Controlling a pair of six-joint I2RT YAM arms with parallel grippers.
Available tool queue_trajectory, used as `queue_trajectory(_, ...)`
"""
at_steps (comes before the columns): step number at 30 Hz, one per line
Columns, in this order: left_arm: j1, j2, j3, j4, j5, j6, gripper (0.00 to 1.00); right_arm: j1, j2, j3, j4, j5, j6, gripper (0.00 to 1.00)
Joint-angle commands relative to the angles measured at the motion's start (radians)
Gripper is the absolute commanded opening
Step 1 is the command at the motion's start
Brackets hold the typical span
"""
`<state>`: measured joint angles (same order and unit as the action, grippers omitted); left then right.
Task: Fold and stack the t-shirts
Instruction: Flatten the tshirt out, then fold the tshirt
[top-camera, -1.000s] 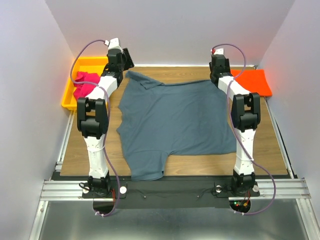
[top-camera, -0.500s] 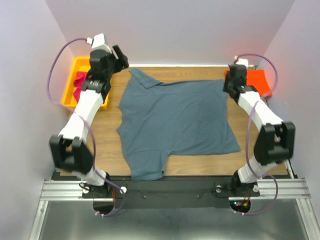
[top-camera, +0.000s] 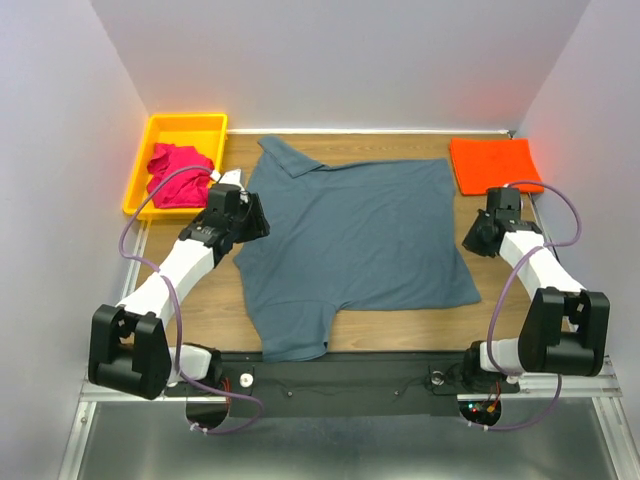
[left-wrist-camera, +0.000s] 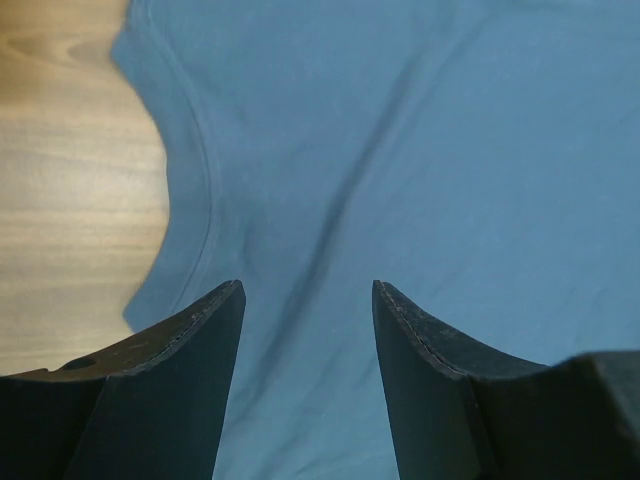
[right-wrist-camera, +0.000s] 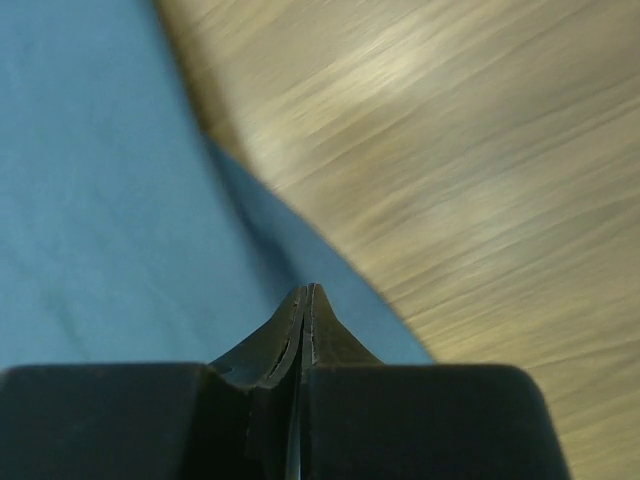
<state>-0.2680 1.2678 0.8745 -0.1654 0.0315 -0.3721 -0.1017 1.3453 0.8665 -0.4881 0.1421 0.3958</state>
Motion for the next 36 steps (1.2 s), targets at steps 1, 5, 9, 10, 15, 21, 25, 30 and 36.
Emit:
queue_trajectory(1, -0.005, -0.048, -0.031, 0.036, -0.018, 0.033, 0.65, -0.003, 0.006, -0.003, 0.017, -0.105, 0.051, 0.01)
queue_trajectory(5, -0.007, -0.054, -0.071, 0.081, -0.065, 0.059, 0.65, -0.004, 0.055, -0.014, 0.028, -0.107, 0.057, 0.01)
queue_trajectory(9, -0.007, -0.053, -0.114, 0.124, -0.081, 0.055, 0.65, -0.007, 0.089, -0.032, 0.052, -0.101, 0.066, 0.01)
queue_trajectory(10, -0.007, -0.054, -0.121, 0.133, -0.079, 0.052, 0.65, -0.009, 0.097, -0.038, 0.062, -0.101, 0.066, 0.01)
queue_trajectory(15, -0.005, -0.054, -0.141, 0.152, -0.099, 0.064, 0.65, -0.012, 0.143, -0.057, 0.086, -0.102, 0.072, 0.01)
queue_trajectory(21, -0.007, -0.050, -0.144, 0.155, -0.108, 0.071, 0.65, -0.052, 0.167, -0.105, 0.103, -0.044, 0.097, 0.01)
queue_trajectory(25, -0.007, -0.050, -0.146, 0.150, -0.119, 0.073, 0.65, -0.133, 0.108, -0.162, 0.097, -0.007, 0.129, 0.01)
queue_trajectory(30, -0.005, -0.039, -0.141, 0.142, -0.119, 0.071, 0.65, -0.213, 0.032, -0.222, 0.082, 0.007, 0.204, 0.01)
queue_trajectory(36, -0.007, -0.031, -0.143, 0.129, -0.113, 0.067, 0.65, -0.228, -0.021, -0.231, 0.042, -0.016, 0.270, 0.01)
